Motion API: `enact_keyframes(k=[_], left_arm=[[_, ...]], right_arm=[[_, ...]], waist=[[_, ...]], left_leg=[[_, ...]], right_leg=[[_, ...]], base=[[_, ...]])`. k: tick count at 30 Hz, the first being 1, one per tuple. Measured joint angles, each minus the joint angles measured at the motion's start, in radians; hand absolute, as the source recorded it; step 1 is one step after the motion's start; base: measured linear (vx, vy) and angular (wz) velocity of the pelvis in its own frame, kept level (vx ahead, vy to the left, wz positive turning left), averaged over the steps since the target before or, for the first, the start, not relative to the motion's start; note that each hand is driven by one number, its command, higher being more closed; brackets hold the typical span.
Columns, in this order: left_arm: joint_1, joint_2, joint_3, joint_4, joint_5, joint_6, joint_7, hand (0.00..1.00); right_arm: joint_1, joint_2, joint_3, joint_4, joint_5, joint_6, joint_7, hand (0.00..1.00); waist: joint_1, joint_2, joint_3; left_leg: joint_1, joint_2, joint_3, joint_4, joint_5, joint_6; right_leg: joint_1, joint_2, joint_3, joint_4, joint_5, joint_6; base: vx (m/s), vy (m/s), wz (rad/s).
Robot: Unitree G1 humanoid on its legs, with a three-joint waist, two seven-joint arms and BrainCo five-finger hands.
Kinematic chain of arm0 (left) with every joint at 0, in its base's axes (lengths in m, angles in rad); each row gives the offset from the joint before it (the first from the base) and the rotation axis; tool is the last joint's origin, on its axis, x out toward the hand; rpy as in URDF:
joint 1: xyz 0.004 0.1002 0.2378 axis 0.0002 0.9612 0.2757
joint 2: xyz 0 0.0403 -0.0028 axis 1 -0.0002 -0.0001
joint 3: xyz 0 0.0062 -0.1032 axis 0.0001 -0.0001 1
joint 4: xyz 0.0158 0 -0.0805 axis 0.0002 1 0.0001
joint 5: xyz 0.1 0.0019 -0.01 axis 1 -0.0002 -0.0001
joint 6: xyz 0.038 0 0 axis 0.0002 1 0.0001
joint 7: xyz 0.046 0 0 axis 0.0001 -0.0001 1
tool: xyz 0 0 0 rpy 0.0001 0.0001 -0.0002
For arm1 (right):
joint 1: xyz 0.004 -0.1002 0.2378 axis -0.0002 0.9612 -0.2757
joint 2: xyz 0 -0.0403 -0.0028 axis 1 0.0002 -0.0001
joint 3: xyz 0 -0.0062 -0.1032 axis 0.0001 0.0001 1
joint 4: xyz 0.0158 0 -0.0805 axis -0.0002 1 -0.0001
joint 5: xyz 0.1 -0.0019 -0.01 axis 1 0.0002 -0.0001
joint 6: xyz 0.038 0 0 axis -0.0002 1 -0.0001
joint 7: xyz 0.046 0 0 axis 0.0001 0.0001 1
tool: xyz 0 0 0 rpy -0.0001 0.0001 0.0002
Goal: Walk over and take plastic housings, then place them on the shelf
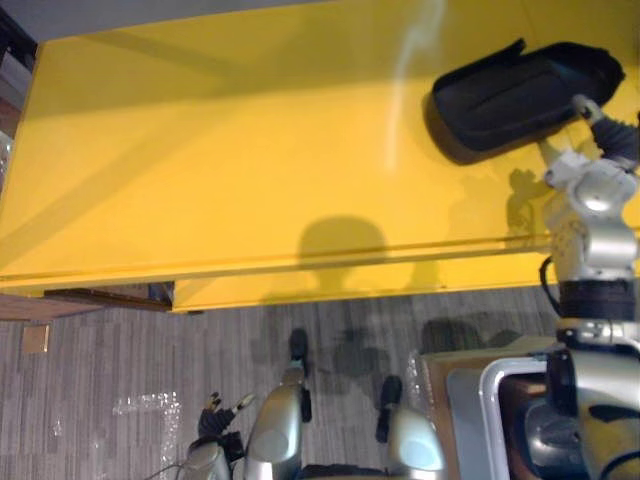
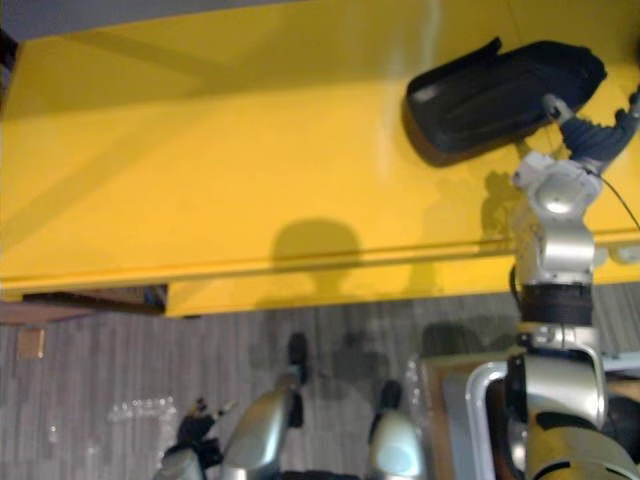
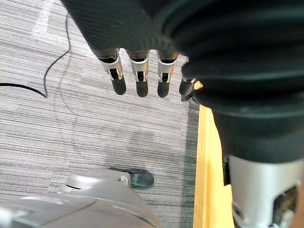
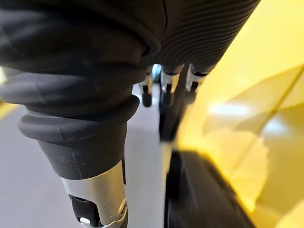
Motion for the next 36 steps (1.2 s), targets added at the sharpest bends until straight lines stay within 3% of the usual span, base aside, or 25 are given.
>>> enact_keyframes(k=[6, 10, 19, 25, 30, 36], left_arm=[[-0.001, 0.0, 0.0, 0.0, 0.0, 0.0, 0.001, 0.0], [0.0, 0.0, -0.001, 0.004, 0.0, 0.002, 0.001, 0.0], [0.003, 0.0, -0.002, 0.008, 0.0, 0.002, -0.001, 0.0], [0.004, 0.001, -0.011, 0.008, 0.0, 0.002, -0.006, 0.0], [0.003, 0.001, -0.022, 0.005, 0.0, 0.001, -0.009, 0.0], [0.004, 0.003, -0.04, 0.003, 0.0, -0.004, -0.013, 0.0]], right_arm=[[0.017, 0.038, -0.019, 0.022, 0.025, -0.034, 0.004, 0.0], [-0.001, 0.035, -0.019, 0.118, 0.056, -0.054, 0.046, 0.0], [-0.146, -0.082, 0.036, 0.388, 0.125, -0.076, 0.208, 0.0], [-0.214, -0.131, 0.117, 0.508, 0.121, -0.076, 0.253, 0.0], [-0.308, -0.193, 0.195, 0.594, 0.105, -0.076, 0.333, 0.0], [-0.387, -0.231, 0.269, 0.642, 0.052, -0.08, 0.418, 0.0]], waist=[[0.003, 0.0, 0.0], [0.011, 0.0, 0.0], [0.015, 0.001, -0.001], [0.025, 0.004, -0.001], [0.036, 0.049, -0.005], [0.06, 0.061, -0.008]], left_leg=[[-0.001, 0.0, -0.003, 0.0, -0.003, -0.003], [-0.007, -0.004, -0.01, 0.0, -0.002, -0.003], [-0.017, -0.011, -0.049, 0.0, 0.005, -0.004], [-0.018, -0.014, -0.066, 0.0, 0.008, -0.007], [-0.026, -0.023, -0.089, 0.0, 0.015, -0.011], [-0.036, -0.023, -0.104, 0.001, 0.023, -0.011]], right_leg=[[0.0, -0.001, -0.002, 0.001, 0.002, 0.002], [-0.002, -0.001, -0.008, 0.001, 0.003, 0.004], [-0.002, -0.006, -0.04, 0.024, -0.01, 0.002], [-0.012, -0.018, -0.059, 0.064, -0.041, -0.002], [-0.019, -0.022, -0.076, 0.089, -0.058, 0.0], [-0.029, -0.023, -0.091, 0.115, -0.074, -0.008]], base=[[0.0, 0.0, 0.01], [0.0, -0.004, 0.05], [0.0, -0.012, 0.1], [0.0, -0.022, 0.11], [0.03, -0.041, 0.11], [0.04, -0.041, 0.08]])
